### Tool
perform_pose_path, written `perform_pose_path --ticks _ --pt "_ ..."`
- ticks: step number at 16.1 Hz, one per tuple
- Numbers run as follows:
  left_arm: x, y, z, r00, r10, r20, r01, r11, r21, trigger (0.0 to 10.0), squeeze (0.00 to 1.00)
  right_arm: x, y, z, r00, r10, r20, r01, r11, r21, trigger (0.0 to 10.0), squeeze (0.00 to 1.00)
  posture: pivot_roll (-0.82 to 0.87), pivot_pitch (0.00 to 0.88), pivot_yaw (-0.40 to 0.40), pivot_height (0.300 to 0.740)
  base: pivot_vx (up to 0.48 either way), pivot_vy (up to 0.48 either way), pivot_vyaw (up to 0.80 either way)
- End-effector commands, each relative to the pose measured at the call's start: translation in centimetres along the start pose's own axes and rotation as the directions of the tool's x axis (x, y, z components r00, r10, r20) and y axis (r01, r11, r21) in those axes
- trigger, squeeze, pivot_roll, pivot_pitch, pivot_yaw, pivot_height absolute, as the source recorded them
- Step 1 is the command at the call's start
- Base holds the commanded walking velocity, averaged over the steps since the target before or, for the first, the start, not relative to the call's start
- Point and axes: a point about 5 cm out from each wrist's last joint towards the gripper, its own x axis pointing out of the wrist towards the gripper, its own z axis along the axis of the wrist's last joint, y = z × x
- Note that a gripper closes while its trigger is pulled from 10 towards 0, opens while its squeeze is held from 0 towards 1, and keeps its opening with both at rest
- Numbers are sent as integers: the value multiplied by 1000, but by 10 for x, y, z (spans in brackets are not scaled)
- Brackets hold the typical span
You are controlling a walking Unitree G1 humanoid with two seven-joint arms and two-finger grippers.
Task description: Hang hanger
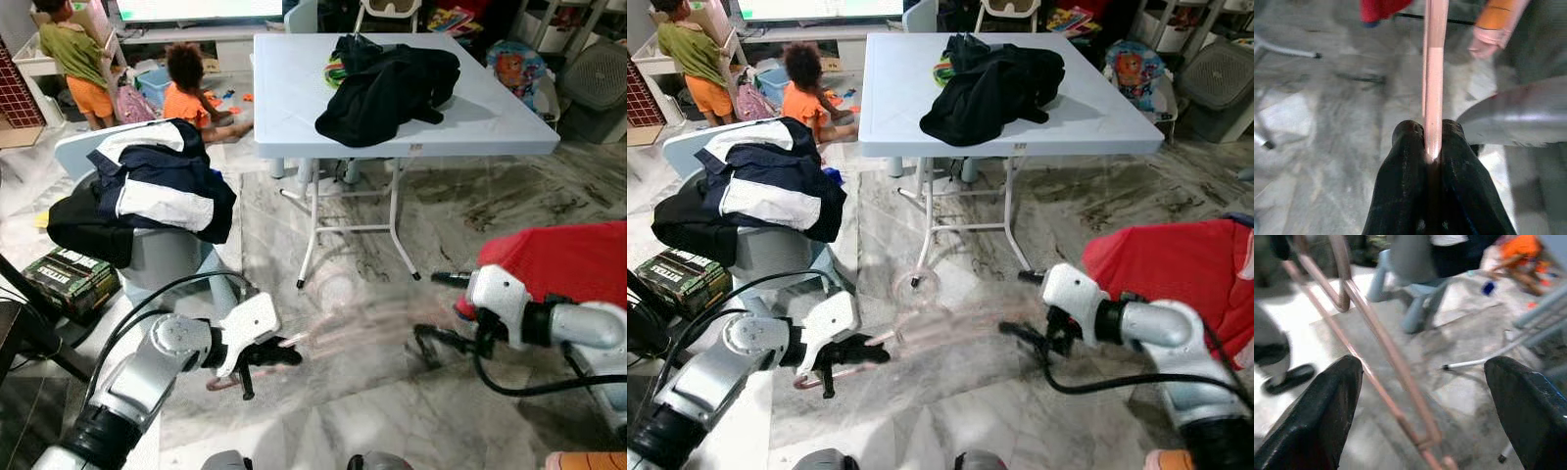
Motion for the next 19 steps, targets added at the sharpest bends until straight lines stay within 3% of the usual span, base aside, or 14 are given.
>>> perform_pose_path --ticks 1,3,4,5,6,14,19 --pt "0 3 4 1000 -21 -12 21 999 40 10000 0 1 -3 12 996 84 12 -83 996 -28 10000 0 -62 0 -43 740 0 0 0" --pt "4 6 7 1000 -26 -4 26 998 54 10000 0 2 -1 15 986 167 2 -167 985 -33 10000 0 -73 0 -38 740 0 0 0" --pt "6 6 10 999 -32 3 32 998 49 10000 0 6 1 14 977 213 -23 -214 976 -48 4000 0 -73 0 -38 740 0 0 0" --pt "6 6 12 999 -37 7 36 998 59 10000 0 9 4 14 967 254 -33 -255 966 -42 0 0 -72 0 -40 740 0 0 0" --pt "7 7 13 999 -44 8 44 997 67 10000 0 12 9 13 949 314 -43 -315 949 -23 0 0 -71 0 -41 740 0 0 0" --pt "9 7 13 998 -54 15 53 996 75 10000 0 32 3 15 939 328 -101 -338 935 -105 0 0 -65 0 -46 740 0 0 0" --pt "12 8 14 999 -50 17 48 995 88 10000 0 35 -2 0 921 306 -240 -348 924 -157 0 0 -67 0 -50 740 0 0 0"
